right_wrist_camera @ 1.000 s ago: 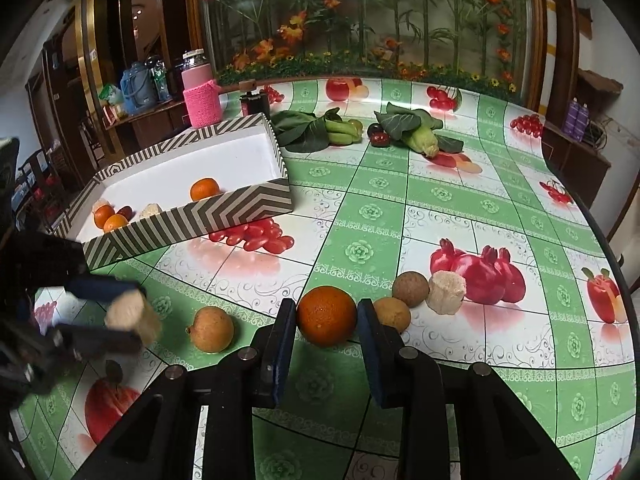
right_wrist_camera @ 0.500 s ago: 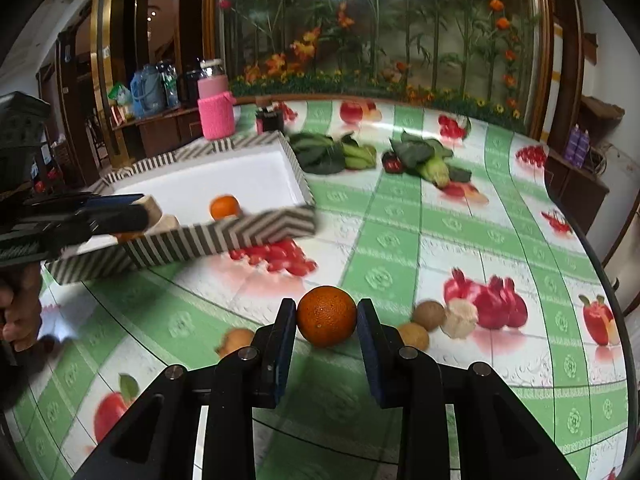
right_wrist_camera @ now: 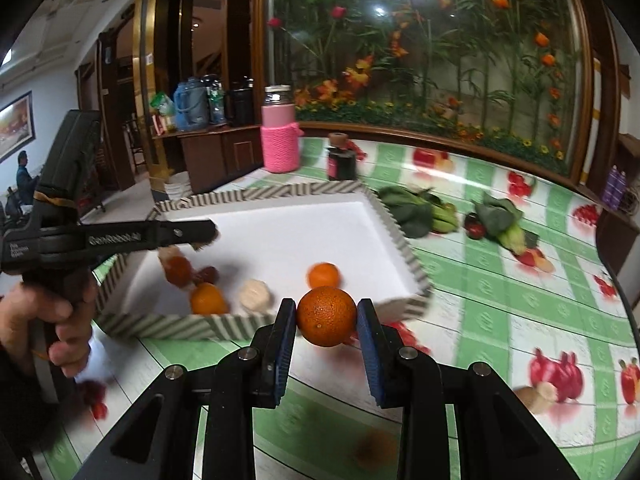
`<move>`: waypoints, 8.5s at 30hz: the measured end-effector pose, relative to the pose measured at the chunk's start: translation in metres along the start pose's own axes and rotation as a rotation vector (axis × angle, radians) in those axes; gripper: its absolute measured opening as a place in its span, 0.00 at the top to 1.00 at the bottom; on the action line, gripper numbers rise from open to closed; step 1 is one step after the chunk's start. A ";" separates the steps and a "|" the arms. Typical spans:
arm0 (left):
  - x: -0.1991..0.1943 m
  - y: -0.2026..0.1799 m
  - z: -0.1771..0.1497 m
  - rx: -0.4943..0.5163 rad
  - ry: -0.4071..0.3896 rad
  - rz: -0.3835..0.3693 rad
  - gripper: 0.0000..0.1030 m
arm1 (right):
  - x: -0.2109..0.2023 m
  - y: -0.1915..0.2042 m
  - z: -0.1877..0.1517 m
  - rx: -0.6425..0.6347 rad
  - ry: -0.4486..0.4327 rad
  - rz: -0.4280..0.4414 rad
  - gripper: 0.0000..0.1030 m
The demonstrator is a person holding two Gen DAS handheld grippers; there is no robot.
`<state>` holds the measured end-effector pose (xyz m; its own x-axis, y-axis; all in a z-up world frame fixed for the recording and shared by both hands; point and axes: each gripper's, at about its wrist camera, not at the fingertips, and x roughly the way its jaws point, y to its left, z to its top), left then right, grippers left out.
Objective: Organize fruits
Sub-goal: 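Carry the rice cake and the orange over the tray with both tools, then open both tools to drop the rice cake and orange into the tray, then grasp a brown kiwi with the left tool while the right tool grasps another brown fruit, then carry both brown fruits over the tray with both tools, then open both tools to drop the brown fruits into the tray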
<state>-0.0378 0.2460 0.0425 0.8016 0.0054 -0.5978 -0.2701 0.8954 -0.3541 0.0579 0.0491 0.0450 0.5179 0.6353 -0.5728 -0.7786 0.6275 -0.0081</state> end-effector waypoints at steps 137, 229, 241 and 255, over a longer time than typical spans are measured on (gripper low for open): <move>0.035 -0.175 -0.076 0.600 0.237 -0.316 0.74 | -0.032 -0.122 -0.065 0.110 0.132 -0.105 0.75; 0.046 -0.013 -0.003 0.047 0.112 0.268 0.73 | 0.075 0.001 0.014 0.063 0.099 -0.042 0.75; 0.047 -0.015 -0.004 0.054 0.107 0.278 0.53 | 0.063 0.001 0.014 0.072 0.040 -0.018 0.75; 0.021 -0.030 0.004 0.070 -0.042 0.168 0.42 | 0.035 -0.009 0.013 0.103 -0.096 -0.043 0.75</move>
<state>-0.0108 0.2208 0.0437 0.7703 0.1745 -0.6134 -0.3654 0.9091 -0.2002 0.0873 0.0711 0.0357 0.5856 0.6438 -0.4925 -0.7168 0.6950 0.0562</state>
